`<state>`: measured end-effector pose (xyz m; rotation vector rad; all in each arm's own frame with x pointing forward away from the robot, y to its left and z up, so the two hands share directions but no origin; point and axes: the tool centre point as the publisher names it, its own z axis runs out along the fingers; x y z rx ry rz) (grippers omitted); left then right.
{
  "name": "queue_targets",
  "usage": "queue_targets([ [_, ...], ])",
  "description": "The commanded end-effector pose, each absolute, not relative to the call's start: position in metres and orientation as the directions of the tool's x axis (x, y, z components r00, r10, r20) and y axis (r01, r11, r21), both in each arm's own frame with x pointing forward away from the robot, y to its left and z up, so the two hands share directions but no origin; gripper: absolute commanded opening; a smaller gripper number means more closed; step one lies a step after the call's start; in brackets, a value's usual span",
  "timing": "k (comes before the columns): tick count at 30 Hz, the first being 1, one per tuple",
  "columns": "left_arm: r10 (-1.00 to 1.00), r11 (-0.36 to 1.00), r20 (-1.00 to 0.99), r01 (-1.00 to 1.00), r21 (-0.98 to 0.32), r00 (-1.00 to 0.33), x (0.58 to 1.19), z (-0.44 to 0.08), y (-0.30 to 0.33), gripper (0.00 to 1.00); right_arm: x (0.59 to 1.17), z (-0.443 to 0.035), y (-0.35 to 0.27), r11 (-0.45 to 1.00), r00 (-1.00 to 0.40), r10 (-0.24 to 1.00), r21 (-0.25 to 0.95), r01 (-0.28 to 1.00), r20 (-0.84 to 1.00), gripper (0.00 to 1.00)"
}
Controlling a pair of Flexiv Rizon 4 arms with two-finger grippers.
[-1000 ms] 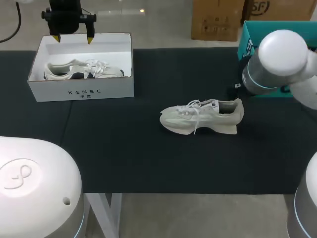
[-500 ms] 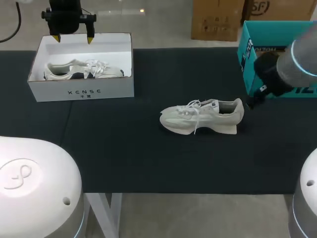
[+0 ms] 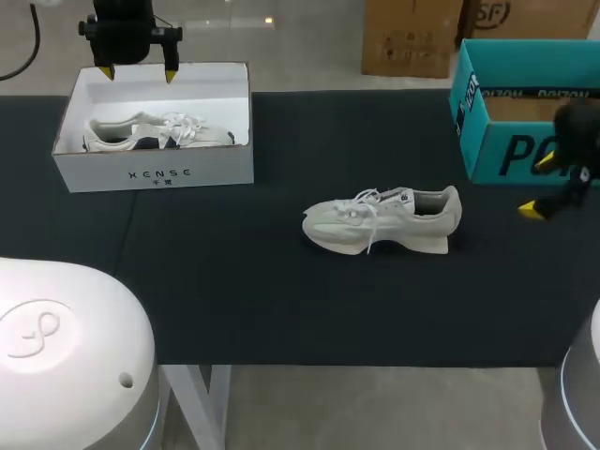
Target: Take the shoe out of the shoebox, open the shoe tongue, remove and reinsert the insole, then place the shoe into the shoebox
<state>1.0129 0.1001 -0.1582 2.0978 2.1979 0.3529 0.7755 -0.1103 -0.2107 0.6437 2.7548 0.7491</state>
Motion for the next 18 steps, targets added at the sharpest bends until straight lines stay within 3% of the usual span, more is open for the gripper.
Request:
queue_targets([
  [1, 0.993, 0.033, 0.101, 0.974, 0.223, -0.057, 1.013, -0.158, 0.1, 1.0, 0.772, -0.213, -0.121, 0.741, -0.974, 0.213, 0.663, 0.109, -0.078, 1.0],
  [11, 0.993, 0.033, 0.101, 0.974, 0.223, -0.057, 1.013, -0.158, 0.1, 1.0, 0.775, -0.219, -0.122, 0.753, -0.994, 0.071, 0.658, 0.0, -0.082, 1.0],
  [18, 0.993, 0.033, 0.101, 0.974, 0.223, -0.057, 1.013, -0.158, 0.1, 1.0, 0.786, -0.236, -0.126, 0.755, -0.993, 0.113, 0.653, 0.061, -0.039, 1.0],
])
